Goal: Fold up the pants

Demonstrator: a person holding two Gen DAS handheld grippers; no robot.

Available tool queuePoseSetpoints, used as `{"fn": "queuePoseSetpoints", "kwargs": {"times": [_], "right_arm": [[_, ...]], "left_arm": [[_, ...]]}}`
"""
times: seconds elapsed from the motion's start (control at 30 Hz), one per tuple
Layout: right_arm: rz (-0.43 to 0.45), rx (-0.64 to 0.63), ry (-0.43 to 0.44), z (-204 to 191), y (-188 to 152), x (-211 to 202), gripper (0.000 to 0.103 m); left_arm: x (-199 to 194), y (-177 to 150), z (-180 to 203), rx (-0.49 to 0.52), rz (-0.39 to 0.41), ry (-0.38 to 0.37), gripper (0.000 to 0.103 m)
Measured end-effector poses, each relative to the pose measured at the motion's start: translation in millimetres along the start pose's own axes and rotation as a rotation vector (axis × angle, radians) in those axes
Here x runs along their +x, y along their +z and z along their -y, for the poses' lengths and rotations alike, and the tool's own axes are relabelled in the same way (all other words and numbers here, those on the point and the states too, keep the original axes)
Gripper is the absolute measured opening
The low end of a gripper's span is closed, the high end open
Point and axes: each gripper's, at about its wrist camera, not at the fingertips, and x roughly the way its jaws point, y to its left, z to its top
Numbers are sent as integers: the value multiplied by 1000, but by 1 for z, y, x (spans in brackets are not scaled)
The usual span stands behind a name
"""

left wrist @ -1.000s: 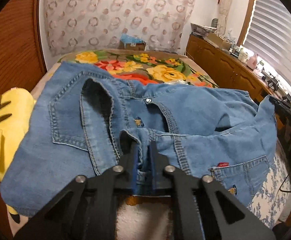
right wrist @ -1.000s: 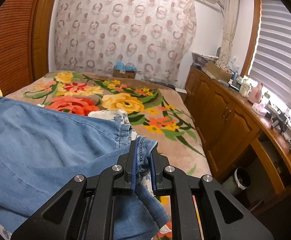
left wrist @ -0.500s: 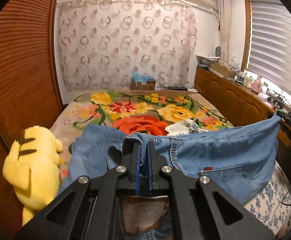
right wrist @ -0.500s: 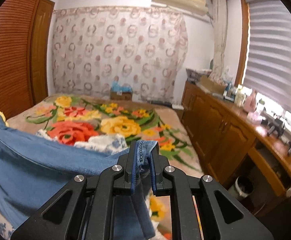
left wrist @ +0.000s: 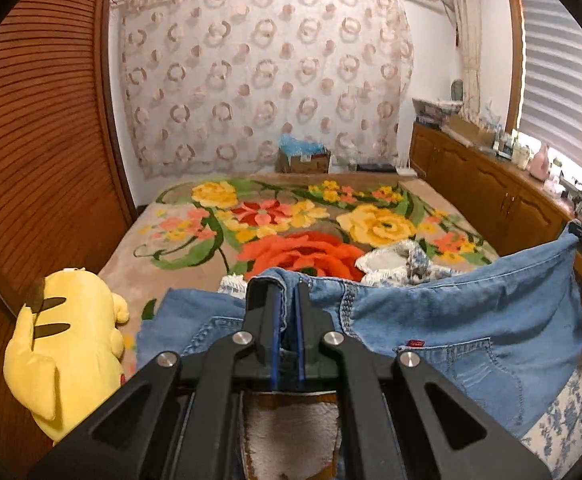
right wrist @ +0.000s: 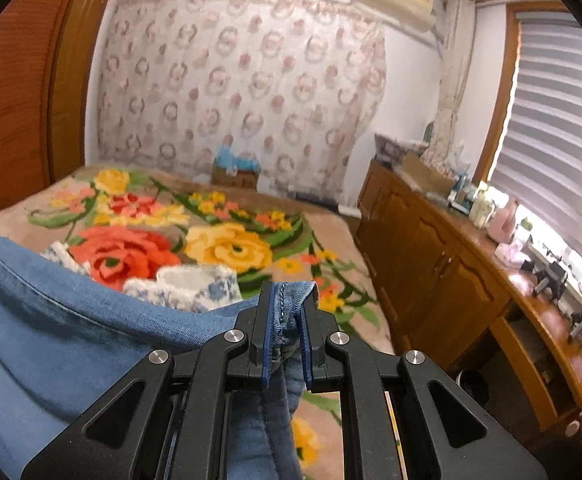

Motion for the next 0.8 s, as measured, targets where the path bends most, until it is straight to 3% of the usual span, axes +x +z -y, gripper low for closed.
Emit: {"fn": "queuePoseSetpoints", "kwargs": {"times": [0.17, 0.33, 0.5, 0.6, 0.8], "right_arm": [[-73, 16, 44, -8, -15, 23, 9], [-85, 47, 64, -10, -17, 16, 17], [-60, 64, 95, -15, -14, -9, 45], [-61, 66, 130, -22, -16, -25, 52], [-74, 63, 228, -46, -30, -57, 57]], "left_arm": [[13, -14, 1, -4, -67, -9, 7], [-3, -21, 4, 20, -73, 11, 21], [-30, -29, 8, 38, -63, -30, 38], [-40, -37, 10, 35, -70, -64, 55], [-50, -64, 20, 31, -119, -102, 55]]}}
